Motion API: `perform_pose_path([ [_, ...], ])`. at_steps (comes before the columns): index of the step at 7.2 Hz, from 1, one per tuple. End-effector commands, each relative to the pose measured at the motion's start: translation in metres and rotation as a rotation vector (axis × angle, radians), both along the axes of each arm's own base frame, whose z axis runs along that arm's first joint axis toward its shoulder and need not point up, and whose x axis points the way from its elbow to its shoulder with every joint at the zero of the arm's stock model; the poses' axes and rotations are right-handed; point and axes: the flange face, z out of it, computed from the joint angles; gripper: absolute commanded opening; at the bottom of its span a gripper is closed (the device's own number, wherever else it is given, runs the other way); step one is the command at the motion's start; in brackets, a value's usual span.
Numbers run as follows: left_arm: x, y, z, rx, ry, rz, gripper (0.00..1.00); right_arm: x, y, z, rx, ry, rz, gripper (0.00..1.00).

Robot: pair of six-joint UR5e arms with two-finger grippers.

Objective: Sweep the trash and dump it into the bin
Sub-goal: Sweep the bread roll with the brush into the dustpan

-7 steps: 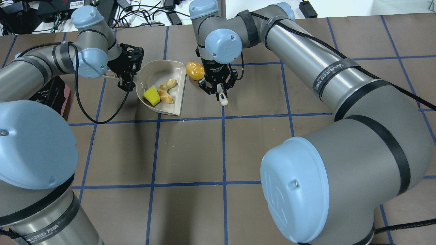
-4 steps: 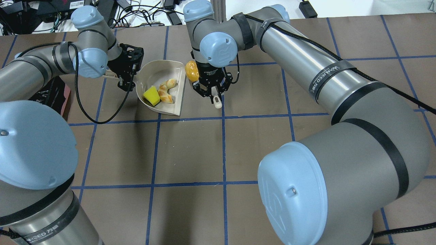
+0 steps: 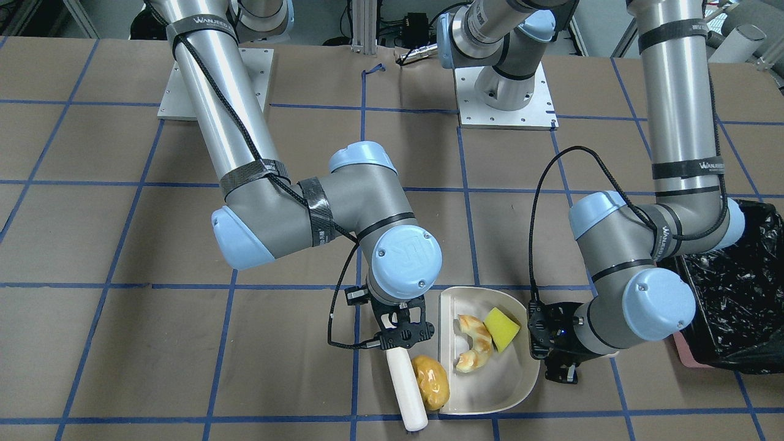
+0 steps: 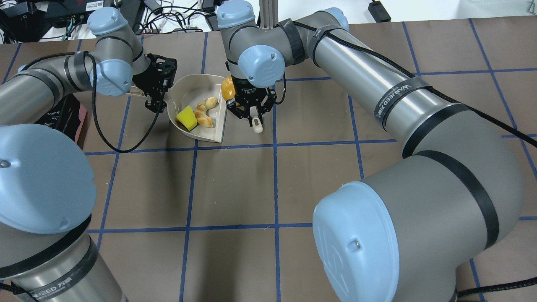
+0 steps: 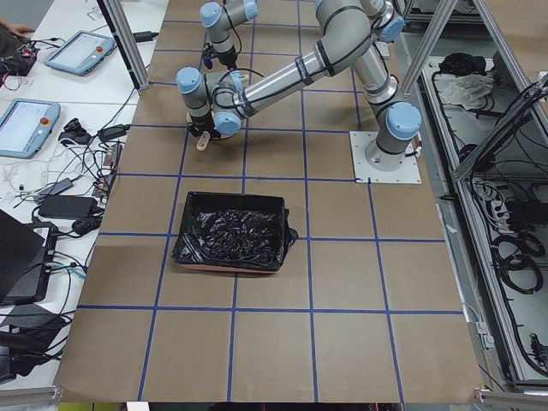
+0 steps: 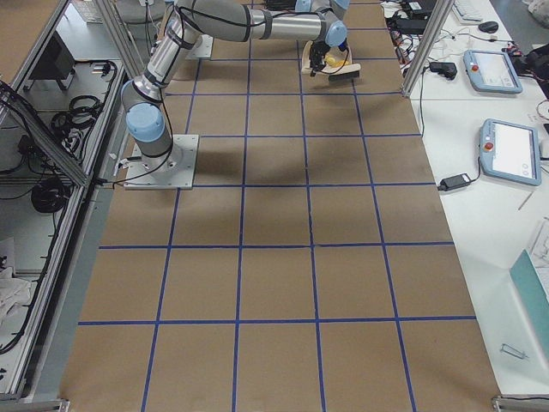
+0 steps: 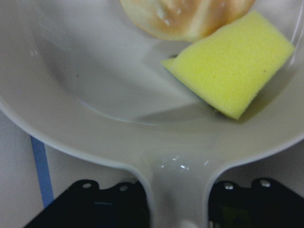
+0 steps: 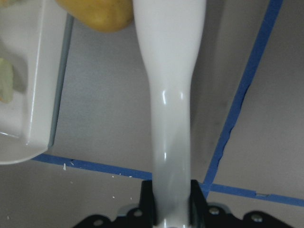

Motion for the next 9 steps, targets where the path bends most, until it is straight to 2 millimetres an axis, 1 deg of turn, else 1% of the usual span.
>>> perform_pose_path([
  [1,0.000,0.000,0.000,0.000,0.000,0.000,0.00,0.015,0.008,0.000,0.005,-0.020,-0.034,0.00],
  [3,0.000,0.000,0.000,0.000,0.000,0.000,0.00,0.030,0.017,0.000,0.017,-0.052,-0.090,0.00],
  [6,0.000,0.000,-0.001,0.001,0.002,0.000,0.00,0.047,0.027,0.004,0.038,-0.088,-0.189,0.00],
  [9,0.000,0.001,-0.002,0.004,0.002,0.000,0.00,0.069,0.038,0.007,0.037,-0.122,-0.290,0.00],
])
